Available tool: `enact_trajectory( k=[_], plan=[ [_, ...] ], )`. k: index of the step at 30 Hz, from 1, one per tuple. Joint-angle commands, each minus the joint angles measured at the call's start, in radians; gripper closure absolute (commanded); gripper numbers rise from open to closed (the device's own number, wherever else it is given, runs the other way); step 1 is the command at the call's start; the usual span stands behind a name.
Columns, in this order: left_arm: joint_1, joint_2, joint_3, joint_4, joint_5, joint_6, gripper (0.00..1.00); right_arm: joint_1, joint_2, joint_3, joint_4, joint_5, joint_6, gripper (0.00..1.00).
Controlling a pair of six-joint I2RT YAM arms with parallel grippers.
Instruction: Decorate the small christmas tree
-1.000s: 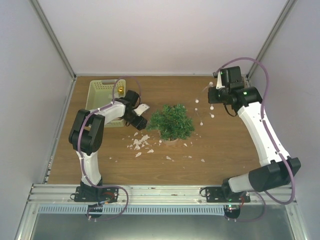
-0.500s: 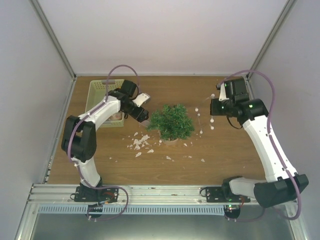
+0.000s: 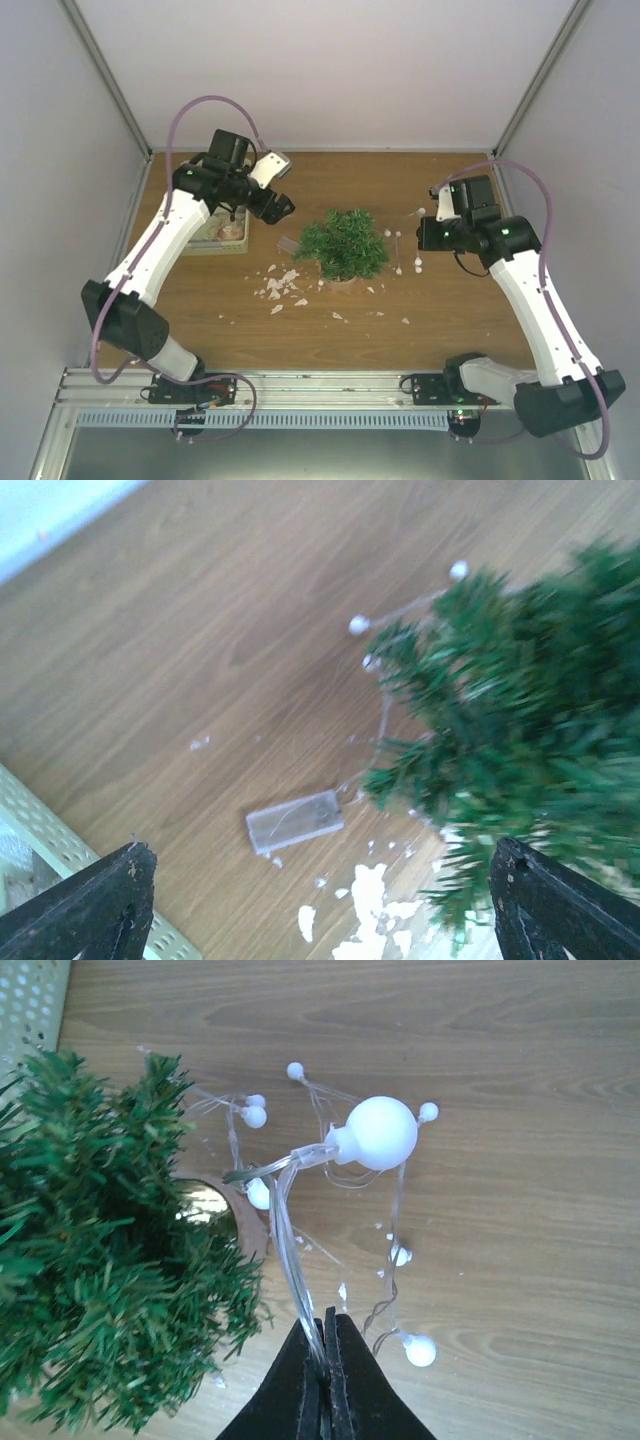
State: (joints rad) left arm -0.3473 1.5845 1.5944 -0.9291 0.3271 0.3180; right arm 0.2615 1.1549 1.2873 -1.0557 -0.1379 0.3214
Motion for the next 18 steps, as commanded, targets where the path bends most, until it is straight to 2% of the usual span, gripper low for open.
enact_trajectory(
  k=[1,5,11,18],
  plan=[
    [-0.030,-0.098,0.054,-0.051,0.111,-0.028,0.09,0.017,-0.063,-0.026,-0.033,-0.059,0.029,0.99],
    [-0.093,-0.127,0.039,-0.066,0.100,0.003,0.07,0.021,-0.104,-0.029,-0.054,-0.070,0.037,0.99],
    [-0.219,-0.201,-0.011,-0.066,0.309,0.087,0.01,0.025,-0.132,-0.066,-0.066,-0.116,0.032,0.99],
    [-0.414,-0.176,-0.023,0.011,0.315,0.101,0.01,0.028,-0.153,-0.103,-0.121,-0.134,0.012,0.99]
  ],
)
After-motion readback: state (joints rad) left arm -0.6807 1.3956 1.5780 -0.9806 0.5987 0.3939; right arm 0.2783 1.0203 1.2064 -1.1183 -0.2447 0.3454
